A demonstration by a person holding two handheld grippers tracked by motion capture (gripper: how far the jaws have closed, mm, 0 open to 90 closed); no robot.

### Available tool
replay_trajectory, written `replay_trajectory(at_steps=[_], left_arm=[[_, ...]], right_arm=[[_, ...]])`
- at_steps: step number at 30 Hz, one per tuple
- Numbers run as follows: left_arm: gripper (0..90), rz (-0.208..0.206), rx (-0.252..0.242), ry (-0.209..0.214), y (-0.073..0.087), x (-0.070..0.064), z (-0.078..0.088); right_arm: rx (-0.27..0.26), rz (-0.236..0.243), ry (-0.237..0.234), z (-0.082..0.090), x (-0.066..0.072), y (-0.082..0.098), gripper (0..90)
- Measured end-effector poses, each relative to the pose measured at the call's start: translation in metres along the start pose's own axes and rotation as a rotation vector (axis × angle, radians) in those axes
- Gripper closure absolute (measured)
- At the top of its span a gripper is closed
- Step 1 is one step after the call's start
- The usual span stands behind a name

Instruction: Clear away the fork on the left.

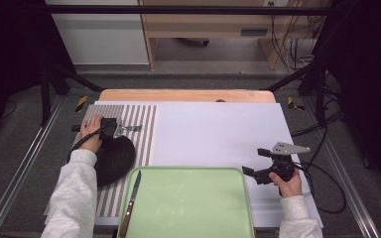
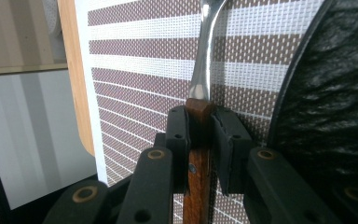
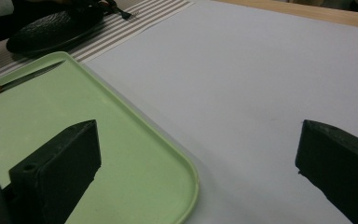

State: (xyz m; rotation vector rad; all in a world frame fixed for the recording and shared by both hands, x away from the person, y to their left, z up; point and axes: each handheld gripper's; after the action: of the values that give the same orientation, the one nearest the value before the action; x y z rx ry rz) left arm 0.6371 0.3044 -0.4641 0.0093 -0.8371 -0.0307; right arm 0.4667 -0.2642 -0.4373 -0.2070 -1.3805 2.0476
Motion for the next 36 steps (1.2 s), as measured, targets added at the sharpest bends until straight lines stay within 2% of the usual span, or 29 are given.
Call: replay_trajectory(at_steps=[2,3,5,8,10,12,24,28,30,34,36], left_arm=[[77.0,-0.003,0.007,-0.002,-0.001,0.000,0.001],[77.0,-0.018,-0.008,0.003,-0.001,0.001,-0.001],[77.0,-0.018,-0.010,0.002,-0.002,0.001,0.000],[77.0,0.006,0.002,-0.008,-0.001,0.000,0.003],[77.0,-0.019,0.000,-0.005,-0.003,0.001,0.004],[77.0,0.009,-0.003,-0.016,-0.001,0.001,0.008],[77.0,0.067,-0.027,-0.087,-0.003,0.009,0.037],[77.0,0.097,-0.029,-0.107,-0.007,0.008,0.049],[76.9,0.099,-0.021,-0.115,-0.009,0.008,0.055],[77.0,0.140,-0.019,-0.130,-0.014,0.005,0.065],[77.0,0.142,-0.019,-0.132,-0.016,0.004,0.069]], right_arm=[[0.001,-0.001,0.000,0.000,0.000,0.000,0.5],[0.001,0.000,0.001,0.000,0.000,0.000,0.5],[0.002,0.000,0.000,0.000,0.000,0.000,0.5],[0.000,-0.001,0.001,0.000,0.000,0.000,0.5],[-0.002,0.001,0.002,0.000,0.000,0.000,0.5],[-0.005,0.002,0.000,0.001,0.000,0.000,0.5],[-0.010,0.001,0.002,0.002,0.000,0.000,0.5],[-0.005,0.000,0.000,0.001,0.000,0.000,0.5],[-0.009,0.001,-0.001,0.001,0.000,0.000,0.5],[-0.009,0.002,0.001,0.002,0.000,0.000,0.5],[-0.008,0.001,0.000,0.002,0.000,0.000,0.5]])
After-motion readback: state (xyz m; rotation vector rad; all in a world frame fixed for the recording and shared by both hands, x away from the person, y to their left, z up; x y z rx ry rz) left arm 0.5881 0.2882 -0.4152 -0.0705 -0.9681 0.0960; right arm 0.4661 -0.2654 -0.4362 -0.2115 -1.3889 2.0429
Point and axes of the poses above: each handheld gripper's, and its own axes: z roughly backward along the jaws, y roughly out of its underside, x roughly to its left, and after that the axes turned 7 degrees about -y, right-handed
